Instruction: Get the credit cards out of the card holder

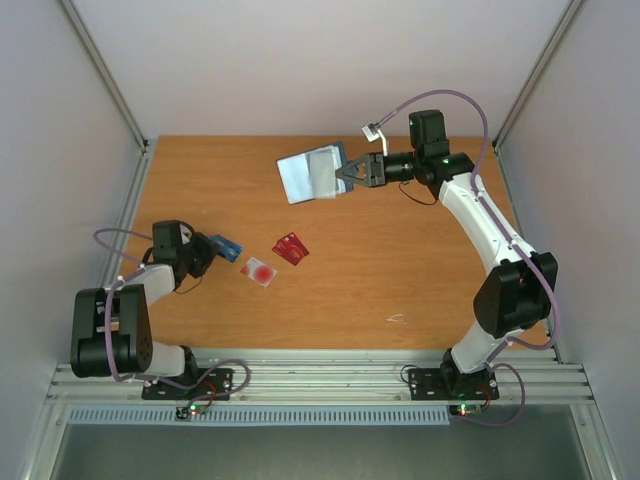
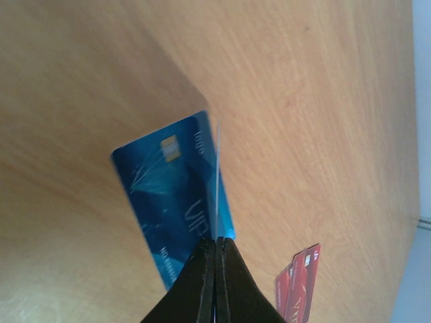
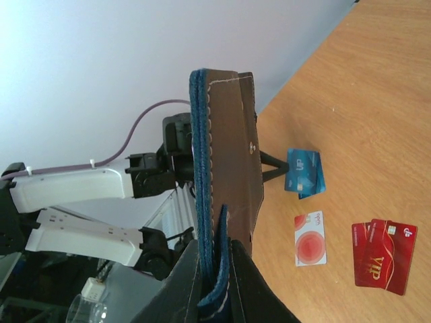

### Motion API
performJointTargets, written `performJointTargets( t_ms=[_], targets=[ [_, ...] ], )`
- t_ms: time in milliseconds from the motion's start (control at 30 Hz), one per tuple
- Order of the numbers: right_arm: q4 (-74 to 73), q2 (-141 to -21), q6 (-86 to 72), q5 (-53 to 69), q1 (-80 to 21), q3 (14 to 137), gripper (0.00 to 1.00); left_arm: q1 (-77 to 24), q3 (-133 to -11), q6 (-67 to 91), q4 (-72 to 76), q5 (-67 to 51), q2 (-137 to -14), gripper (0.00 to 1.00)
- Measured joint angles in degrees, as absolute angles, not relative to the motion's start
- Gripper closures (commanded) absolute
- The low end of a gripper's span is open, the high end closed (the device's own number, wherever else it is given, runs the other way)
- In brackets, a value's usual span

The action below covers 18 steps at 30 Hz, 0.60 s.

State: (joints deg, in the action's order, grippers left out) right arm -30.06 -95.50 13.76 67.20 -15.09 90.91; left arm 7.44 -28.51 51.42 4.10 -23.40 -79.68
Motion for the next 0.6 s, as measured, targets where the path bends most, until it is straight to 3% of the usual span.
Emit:
performJointTargets(
  t_ms=[500, 600],
  targets=[
    [-31.4, -95.5, 14.6, 68.0, -15.1, 90.9, 0.99, 7.4, -29.9, 50.7, 3.3, -20.7, -80.7, 0.99],
    [-31.4, -95.5, 14.6, 68.1, -15.1, 90.9, 0.99, 7.4, -29.7, 50.9, 2.3, -19.6, -80.4, 0.79]
  ],
)
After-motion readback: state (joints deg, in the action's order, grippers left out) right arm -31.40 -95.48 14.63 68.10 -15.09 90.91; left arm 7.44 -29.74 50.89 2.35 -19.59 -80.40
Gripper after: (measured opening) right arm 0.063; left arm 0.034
